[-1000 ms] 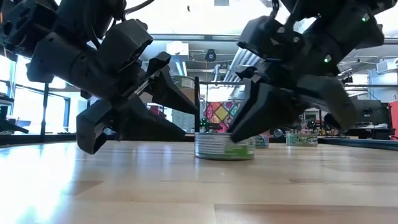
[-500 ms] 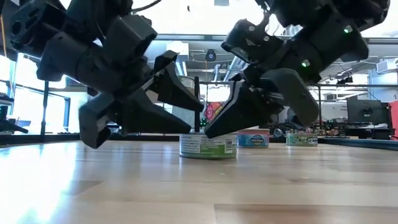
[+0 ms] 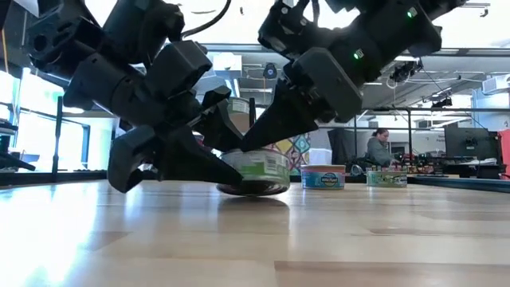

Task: Stack canned seafood by type on shelf
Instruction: Stack the green white tuna can on top of the other green white tuna can on the shelf

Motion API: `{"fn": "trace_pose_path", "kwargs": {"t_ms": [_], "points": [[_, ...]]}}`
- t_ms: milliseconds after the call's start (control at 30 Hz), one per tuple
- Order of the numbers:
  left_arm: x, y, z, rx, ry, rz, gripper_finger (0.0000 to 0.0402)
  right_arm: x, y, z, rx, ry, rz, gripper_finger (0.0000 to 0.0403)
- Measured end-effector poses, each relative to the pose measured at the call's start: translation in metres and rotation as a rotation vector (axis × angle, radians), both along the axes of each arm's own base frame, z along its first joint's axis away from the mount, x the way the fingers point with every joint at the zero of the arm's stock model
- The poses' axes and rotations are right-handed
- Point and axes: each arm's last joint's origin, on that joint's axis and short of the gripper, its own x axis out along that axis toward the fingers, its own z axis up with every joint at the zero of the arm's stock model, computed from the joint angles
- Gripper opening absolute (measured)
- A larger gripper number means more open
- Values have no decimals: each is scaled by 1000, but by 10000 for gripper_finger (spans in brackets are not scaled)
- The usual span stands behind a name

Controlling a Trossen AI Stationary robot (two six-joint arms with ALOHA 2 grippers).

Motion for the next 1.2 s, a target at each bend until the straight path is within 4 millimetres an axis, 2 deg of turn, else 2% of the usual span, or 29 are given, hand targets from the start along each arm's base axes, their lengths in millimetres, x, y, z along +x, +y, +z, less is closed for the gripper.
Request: {"fn": "trace_pose_path", "kwargs": {"t_ms": [333, 567, 767, 900, 1033, 1100, 1200], "points": [[-1, 0, -1, 23, 18, -18, 170, 5, 2, 8, 32, 0, -30, 1], [-5, -5, -5, 109, 54, -32, 172, 5, 1, 9, 58, -6, -51, 1], [-6, -6, -5, 114, 57, -5, 170, 2, 0, 11, 4, 16, -48, 0], [-6, -6, -6, 100, 72, -7, 126, -5, -4, 22, -19, 32, -97, 0], [-6, -9, -5, 57, 67, -53, 49, -14, -7, 33, -20, 74, -103, 3], [-5, -11, -4, 36, 56, -60, 16, -18, -8, 37, -13, 98, -87, 16], [-6, -13, -3, 26, 51, -67, 8, -23, -8, 36, -3, 149, -61, 53]]}}
